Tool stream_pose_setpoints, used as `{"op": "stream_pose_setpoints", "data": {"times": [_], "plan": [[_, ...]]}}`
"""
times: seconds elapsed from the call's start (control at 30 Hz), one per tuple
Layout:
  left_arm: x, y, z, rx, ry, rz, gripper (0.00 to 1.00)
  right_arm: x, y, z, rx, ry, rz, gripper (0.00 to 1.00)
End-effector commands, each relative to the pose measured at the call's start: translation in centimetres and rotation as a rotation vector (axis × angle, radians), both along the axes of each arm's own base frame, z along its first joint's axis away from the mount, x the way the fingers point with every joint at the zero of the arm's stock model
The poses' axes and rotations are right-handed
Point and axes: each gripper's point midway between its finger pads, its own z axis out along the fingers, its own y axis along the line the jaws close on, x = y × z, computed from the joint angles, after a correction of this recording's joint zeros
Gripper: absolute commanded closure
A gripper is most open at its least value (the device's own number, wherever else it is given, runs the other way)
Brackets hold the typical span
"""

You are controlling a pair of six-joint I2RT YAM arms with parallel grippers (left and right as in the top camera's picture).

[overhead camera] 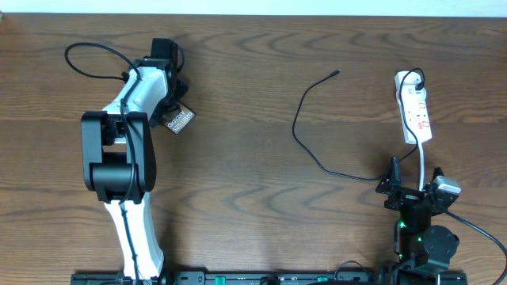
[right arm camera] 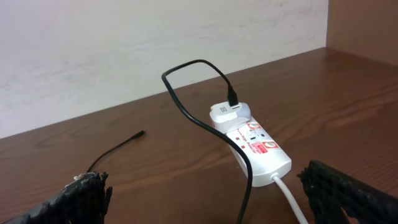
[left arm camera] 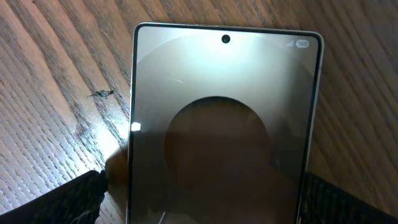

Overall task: Plug charger to phone and switch on socket
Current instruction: 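Lower the left gripper and close it on the phone's sides, then lift the phone with the left gripper and carry it rightward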

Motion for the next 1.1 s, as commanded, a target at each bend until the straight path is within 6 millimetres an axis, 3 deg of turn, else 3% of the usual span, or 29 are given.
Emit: {"op": "stream_pose_setpoints", "data": {"times": [0.0,0.33,0.6,0.83,1.07], "plan": [[-2.4,-0.6,-2.5,-0.040,0.094,-0.008,0.02,0.0,0.2,0.0,-0.014,0.000,0.010,0.01],[-2.7,-1.3,-2.8,-0.084,0.107,-0.014,0.01,0.0,0.2,0.0,-0.014,0.000,0.010,0.01],[-3.5,-1.5,-2.9,-0.094,0.139,-0.015,0.16,0.0,0.2,0.0,-0.014,0.000,0.010,0.01],[-3.6,-1.8,-3.0,-0.113,0.147,-0.017,0.19,0.0,0.2,0.0,-0.014,0.000,0.010,0.01],[-3.6,-2.5,-2.9,-0.150,0.154,-0.065,0.31,0.0,0.2,0.0,-0.014,0.000,0.010,0.01]]}}
